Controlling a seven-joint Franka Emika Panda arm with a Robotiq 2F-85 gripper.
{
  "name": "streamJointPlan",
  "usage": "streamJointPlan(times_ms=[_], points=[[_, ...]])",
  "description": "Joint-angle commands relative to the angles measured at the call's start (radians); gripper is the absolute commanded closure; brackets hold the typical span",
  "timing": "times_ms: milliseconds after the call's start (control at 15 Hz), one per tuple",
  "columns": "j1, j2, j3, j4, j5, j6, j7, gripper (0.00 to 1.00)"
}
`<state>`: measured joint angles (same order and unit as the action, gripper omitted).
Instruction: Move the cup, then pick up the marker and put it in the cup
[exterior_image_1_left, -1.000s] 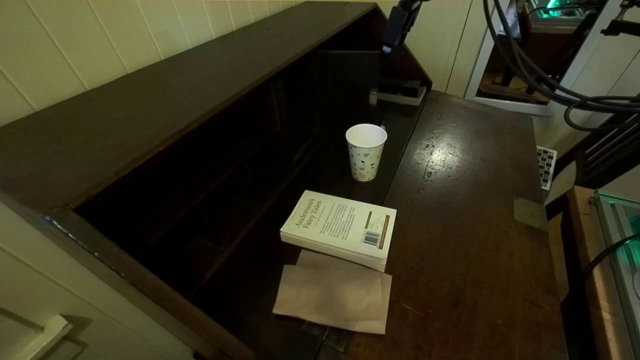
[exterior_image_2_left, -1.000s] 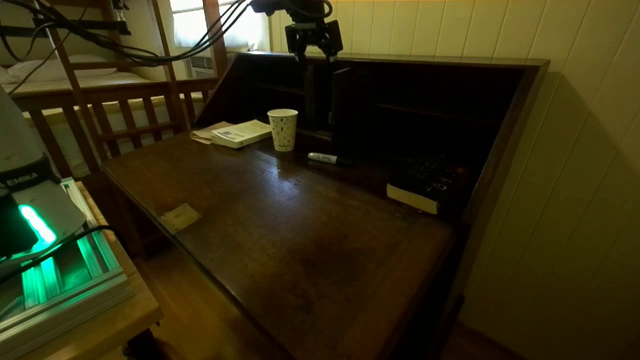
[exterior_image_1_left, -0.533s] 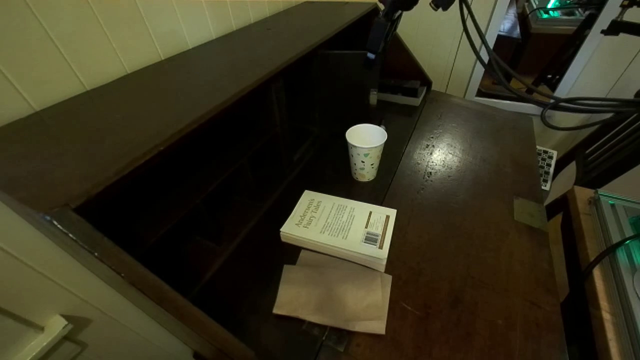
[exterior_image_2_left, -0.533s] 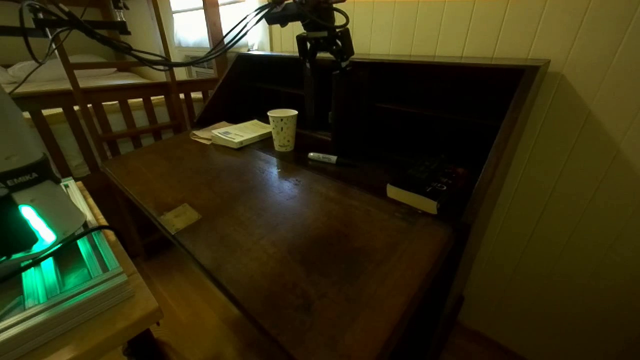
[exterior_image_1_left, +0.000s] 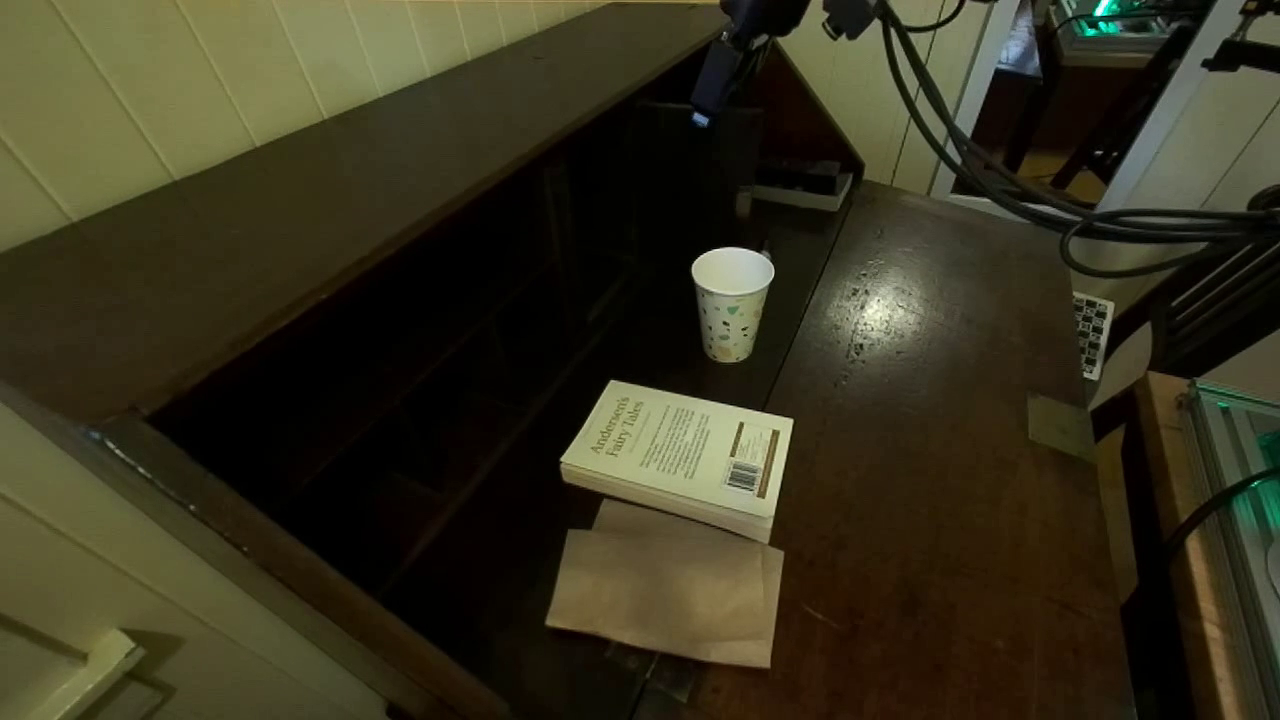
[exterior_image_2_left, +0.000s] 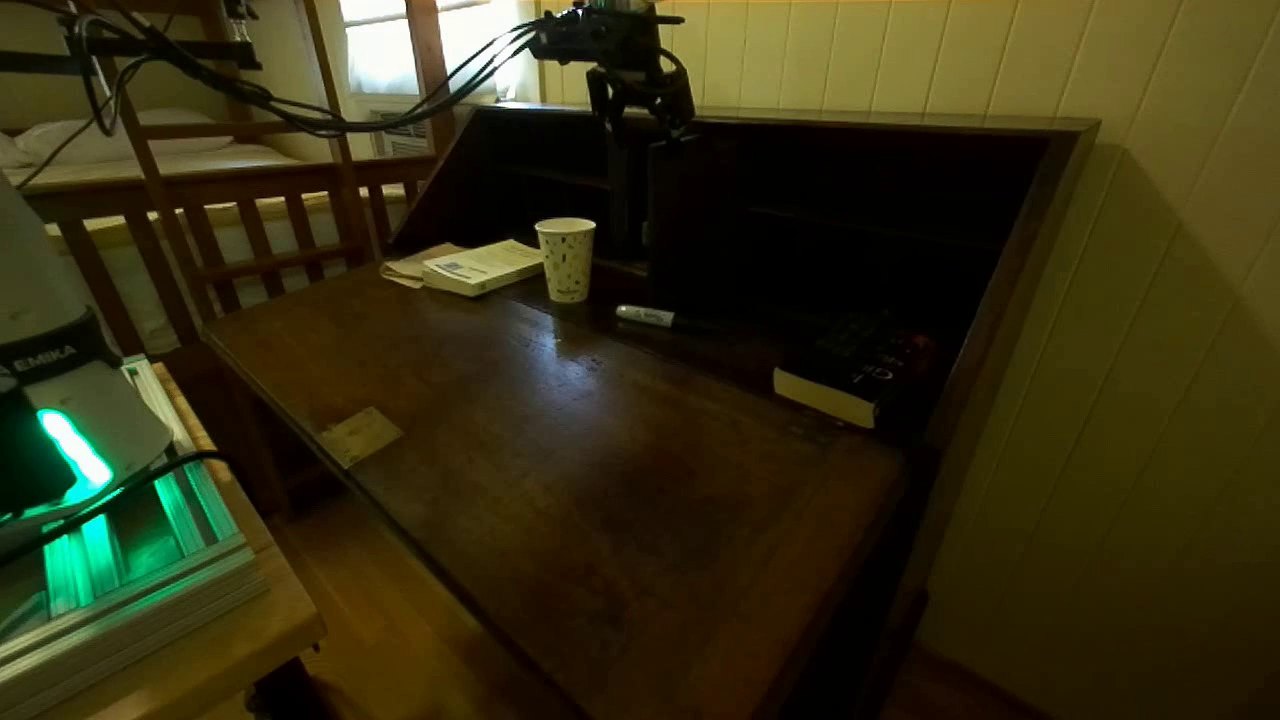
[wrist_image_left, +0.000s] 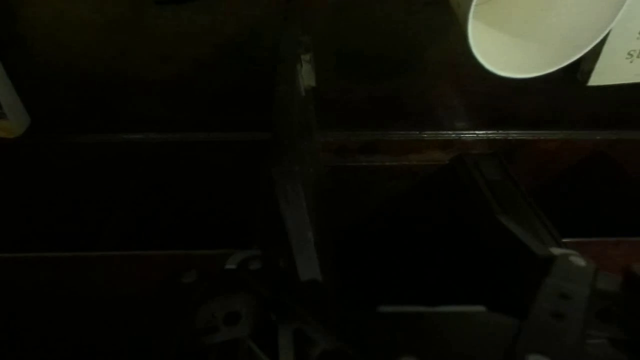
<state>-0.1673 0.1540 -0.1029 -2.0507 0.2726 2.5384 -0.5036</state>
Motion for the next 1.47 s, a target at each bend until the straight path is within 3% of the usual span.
streamJointPlan(times_ms=[0,467,733,1267,1400], points=[[-0.026,0.02,0.046,0.03,0.11,-0.018,-0.086,0.0],[-0.026,0.048,0.11,0.071,0.358,-0.027,-0.218,0.0],[-0.022,0.038,0.122,0.084,0.45,-0.112,-0.284,0.0],[0.005,-0.025,0.034,0.031,0.098,-0.16,0.065,0.0],[-0.002,-0.025,0.028,0.042,0.07,-0.2,0.113,0.0]])
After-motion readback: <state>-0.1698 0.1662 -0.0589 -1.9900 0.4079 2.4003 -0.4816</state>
